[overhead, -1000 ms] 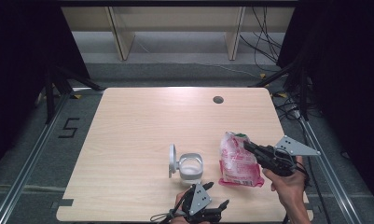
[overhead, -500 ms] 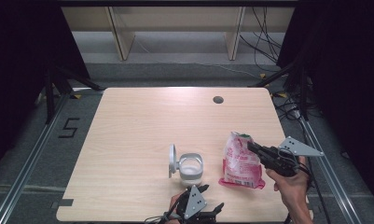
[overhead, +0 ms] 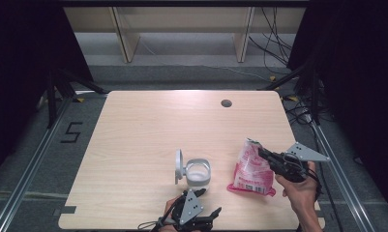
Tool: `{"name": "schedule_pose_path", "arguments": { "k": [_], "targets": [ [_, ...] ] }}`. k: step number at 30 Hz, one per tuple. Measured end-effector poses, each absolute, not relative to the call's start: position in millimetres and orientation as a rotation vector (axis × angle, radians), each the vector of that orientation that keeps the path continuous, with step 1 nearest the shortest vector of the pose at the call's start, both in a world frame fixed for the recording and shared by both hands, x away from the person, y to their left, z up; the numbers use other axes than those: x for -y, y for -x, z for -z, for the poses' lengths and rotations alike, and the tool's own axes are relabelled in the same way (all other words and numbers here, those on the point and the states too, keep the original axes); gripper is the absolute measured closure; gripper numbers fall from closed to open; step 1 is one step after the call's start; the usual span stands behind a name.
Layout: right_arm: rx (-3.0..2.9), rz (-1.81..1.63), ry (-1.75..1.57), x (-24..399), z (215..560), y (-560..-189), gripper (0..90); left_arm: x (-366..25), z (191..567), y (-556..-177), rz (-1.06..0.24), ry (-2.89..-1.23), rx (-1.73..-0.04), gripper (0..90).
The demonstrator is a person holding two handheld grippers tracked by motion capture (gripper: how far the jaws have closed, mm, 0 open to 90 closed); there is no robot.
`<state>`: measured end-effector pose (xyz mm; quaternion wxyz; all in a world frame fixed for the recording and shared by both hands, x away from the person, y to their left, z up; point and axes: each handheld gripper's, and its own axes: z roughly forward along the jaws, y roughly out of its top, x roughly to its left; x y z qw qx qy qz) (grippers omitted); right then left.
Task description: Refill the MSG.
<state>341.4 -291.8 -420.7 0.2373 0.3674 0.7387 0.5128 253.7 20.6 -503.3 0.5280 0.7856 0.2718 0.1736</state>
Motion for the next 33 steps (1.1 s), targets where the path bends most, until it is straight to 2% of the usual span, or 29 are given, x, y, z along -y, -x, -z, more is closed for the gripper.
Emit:
{"name": "schedule_pose_path", "arguments": {
  "k": [33],
  "targets": [
    [-2.049, -1.231, -1.126, 307.3, 451.3, -357.3, 88.4, -45.3, 495.5, -256.3, -0.424, -1.904, -0.657, 26.7]
  ]
}}
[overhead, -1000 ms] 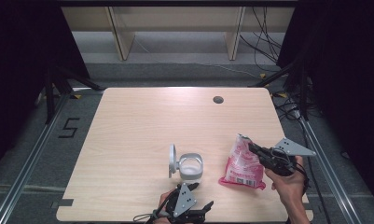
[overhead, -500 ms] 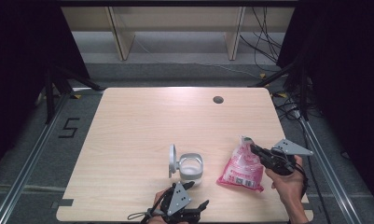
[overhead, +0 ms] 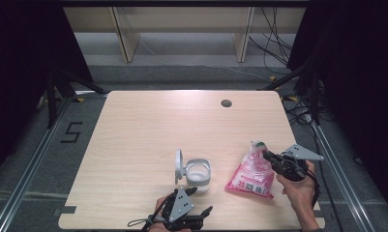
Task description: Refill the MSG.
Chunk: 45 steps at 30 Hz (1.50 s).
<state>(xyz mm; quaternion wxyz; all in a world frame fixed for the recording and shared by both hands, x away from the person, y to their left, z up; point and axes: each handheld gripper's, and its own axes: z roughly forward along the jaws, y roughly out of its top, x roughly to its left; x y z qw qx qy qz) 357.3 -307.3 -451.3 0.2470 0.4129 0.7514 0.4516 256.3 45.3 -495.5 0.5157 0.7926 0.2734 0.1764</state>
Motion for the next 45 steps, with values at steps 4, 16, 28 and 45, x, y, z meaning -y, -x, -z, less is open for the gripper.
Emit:
{"name": "schedule_pose_path", "arguments": {
  "k": [4, 16, 28, 45],
  "targets": [
    [-2.042, -1.242, -1.164, 309.5, 453.6, -358.5, 88.1, -48.3, 494.4, -256.0, -0.414, -1.904, -0.659, 26.7],
    [-2.005, -1.202, -1.246, 310.6, 455.8, -358.2, 84.2, -61.2, 490.9, -258.1, -0.422, -1.901, -0.675, 26.7],
    [-1.964, -1.2, -1.304, 319.0, 459.8, -358.8, 76.6, -73.8, 486.1, -257.0, -0.426, -1.904, -0.687, 26.6],
    [-1.79, -1.139, -1.355, 319.4, 451.2, -349.2, 57.7, -95.2, 480.8, -260.4, -0.449, -1.887, -0.722, 28.3]
  ]
}}
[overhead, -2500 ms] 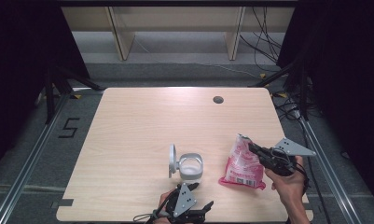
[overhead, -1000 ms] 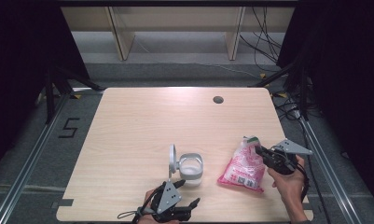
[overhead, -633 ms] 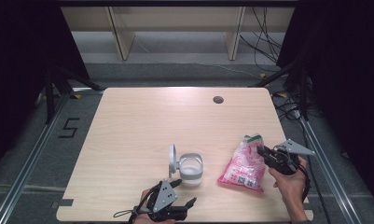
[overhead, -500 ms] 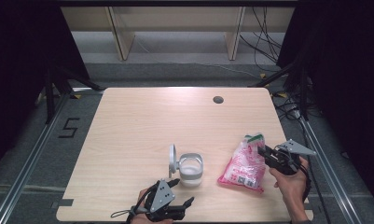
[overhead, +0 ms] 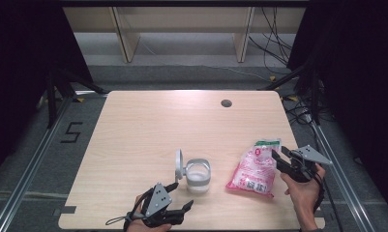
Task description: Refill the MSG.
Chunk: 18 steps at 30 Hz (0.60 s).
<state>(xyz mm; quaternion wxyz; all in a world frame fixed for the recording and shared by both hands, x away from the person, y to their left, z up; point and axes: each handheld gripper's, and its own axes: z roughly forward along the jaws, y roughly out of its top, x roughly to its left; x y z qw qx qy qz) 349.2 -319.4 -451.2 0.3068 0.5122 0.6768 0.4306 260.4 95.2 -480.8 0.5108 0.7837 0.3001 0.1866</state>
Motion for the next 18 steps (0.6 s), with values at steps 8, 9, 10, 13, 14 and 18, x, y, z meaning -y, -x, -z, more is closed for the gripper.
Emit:
{"name": "schedule_pose_path", "arguments": {
  "k": [8, 9, 10, 13, 14, 18],
  "targets": [
    [-1.824, -1.181, -1.274, 309.0, 448.4, -344.6, 50.3, -106.1, 479.1, -262.6, -0.467, -1.868, -0.737, 30.3],
    [-1.825, -1.181, -1.285, 304.3, 448.0, -342.6, 49.3, -107.1, 479.0, -262.7, -0.46, -1.856, -0.74, 30.4],
    [-1.843, -1.193, -1.278, 300.9, 447.5, -341.1, 48.9, -109.5, 478.4, -263.0, -0.467, -1.862, -0.74, 31.0],
    [-1.907, -1.205, -1.206, 293.0, 448.4, -339.8, 45.7, -112.7, 478.6, -264.4, -0.473, -1.855, -0.744, 32.6],
    [-1.909, -1.205, -1.24, 287.5, 449.0, -337.3, 44.9, -113.6, 478.8, -264.8, -0.474, -1.849, -0.746, 34.0],
    [-1.939, -1.226, -1.243, 279.2, 449.8, -333.4, 43.0, -117.8, 478.2, -266.3, -0.498, -1.86, -0.72, 43.4]
  ]
}}
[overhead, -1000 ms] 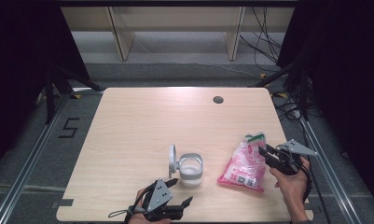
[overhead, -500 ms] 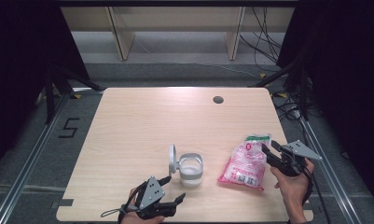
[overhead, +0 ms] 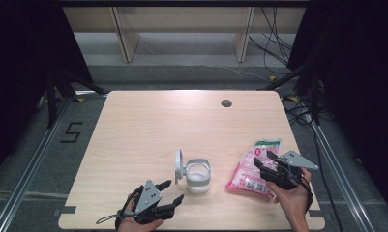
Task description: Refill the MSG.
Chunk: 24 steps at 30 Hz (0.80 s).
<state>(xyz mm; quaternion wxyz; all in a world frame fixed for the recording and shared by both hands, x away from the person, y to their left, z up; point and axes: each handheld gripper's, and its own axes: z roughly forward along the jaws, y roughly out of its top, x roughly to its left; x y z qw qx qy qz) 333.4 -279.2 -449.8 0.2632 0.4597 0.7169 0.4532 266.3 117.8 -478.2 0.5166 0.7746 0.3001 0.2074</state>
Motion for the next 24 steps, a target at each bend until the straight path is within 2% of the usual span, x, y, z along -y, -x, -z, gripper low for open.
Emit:
{"name": "schedule_pose_path", "arguments": {
  "k": [1, 2, 6, 10, 14, 18, 24],
  "targets": [
    [-1.954, -1.225, -1.202, 278.4, 450.4, -333.7, 42.8, -118.0, 478.6, -266.5, -0.489, -1.847, -0.719, 48.5],
    [-1.954, -1.225, -1.202, 278.4, 450.4, -333.7, 42.8, -118.9, 478.1, -266.6, -0.502, -1.84, -0.716, 48.5],
    [-1.963, -1.255, -1.221, 272.2, 450.9, -328.4, 42.5, -122.8, 479.0, -268.9, -0.545, -1.825, -0.716, 63.2],
    [-2.003, -1.232, -1.199, 268.5, 452.9, -325.9, 42.6, -126.6, 480.4, -272.6, -0.58, -1.815, -0.727, 73.1],
    [-2.016, -1.251, -1.177, 267.1, 453.9, -325.1, 42.6, -130.0, 479.8, -274.9, -0.659, -1.788, -0.73, 84.2],
    [-2.0, -1.259, -1.199, 267.3, 454.5, -322.7, 42.7, -130.1, 481.5, -277.9, -0.677, -1.773, -0.753, 88.9],
    [-2.022, -1.273, -1.143, 268.2, 454.3, -321.6, 42.8, -130.8, 483.4, -282.0, -0.677, -1.798, -0.747, 89.0]
  ]
}}
